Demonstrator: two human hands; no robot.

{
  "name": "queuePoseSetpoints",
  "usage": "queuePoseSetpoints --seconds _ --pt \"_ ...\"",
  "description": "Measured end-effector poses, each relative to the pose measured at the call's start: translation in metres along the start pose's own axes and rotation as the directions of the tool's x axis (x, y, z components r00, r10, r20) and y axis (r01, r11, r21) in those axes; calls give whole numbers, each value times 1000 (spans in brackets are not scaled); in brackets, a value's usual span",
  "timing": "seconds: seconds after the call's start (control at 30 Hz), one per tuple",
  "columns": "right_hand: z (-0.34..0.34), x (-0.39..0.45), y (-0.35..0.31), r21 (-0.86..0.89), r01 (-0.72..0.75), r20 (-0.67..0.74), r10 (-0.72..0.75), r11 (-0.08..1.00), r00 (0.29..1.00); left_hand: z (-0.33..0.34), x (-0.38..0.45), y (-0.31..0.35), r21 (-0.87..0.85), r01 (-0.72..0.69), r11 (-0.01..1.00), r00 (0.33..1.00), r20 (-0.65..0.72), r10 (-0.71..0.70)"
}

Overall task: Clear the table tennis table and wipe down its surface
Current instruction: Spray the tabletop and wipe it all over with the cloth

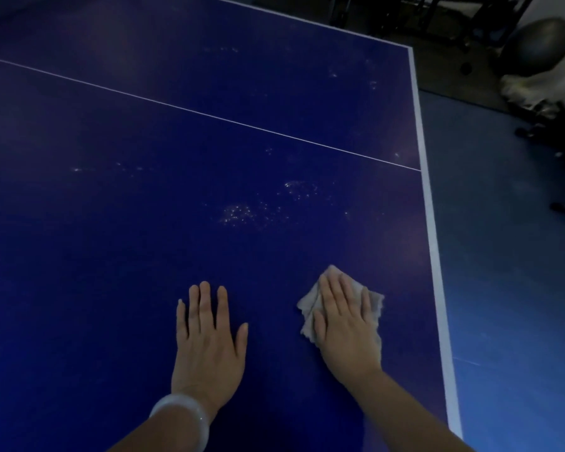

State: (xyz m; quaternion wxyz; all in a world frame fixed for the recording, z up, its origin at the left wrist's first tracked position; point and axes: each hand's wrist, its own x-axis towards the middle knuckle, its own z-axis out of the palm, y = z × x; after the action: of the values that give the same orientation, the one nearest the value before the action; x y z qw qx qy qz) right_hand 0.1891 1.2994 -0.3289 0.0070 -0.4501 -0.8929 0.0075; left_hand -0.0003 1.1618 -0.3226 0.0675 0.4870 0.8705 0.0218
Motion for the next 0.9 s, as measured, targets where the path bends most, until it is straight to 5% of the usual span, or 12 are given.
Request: queuePoseSetpoints --seconds 0.07,0.2,0.3,0.47,0.63,0.9 --pt "-1 8 18 -31 34 70 -32 999 997 0 0 -1 6 -5 1000 1000 -3 6" --pt "-4 18 72 7 -421 64 420 907 905 1 -1 -1 4 -12 1000 1000 -16 12" --pt "-6 -4 73 41 -580 81 576 813 813 0 0 -1 5 -27 1000 999 -19 27" --pt "-4 -34 63 43 -654 93 649 755 755 -9 6 1 -33 -72 997 997 -16 71" --pt "-4 -28 74 49 -613 96 607 788 789 -16 50 33 -59 -283 957 958 -74 278" --pt "-1 3 102 54 -541 88 535 839 840 -4 72 56 39 -203 978 979 -13 204"
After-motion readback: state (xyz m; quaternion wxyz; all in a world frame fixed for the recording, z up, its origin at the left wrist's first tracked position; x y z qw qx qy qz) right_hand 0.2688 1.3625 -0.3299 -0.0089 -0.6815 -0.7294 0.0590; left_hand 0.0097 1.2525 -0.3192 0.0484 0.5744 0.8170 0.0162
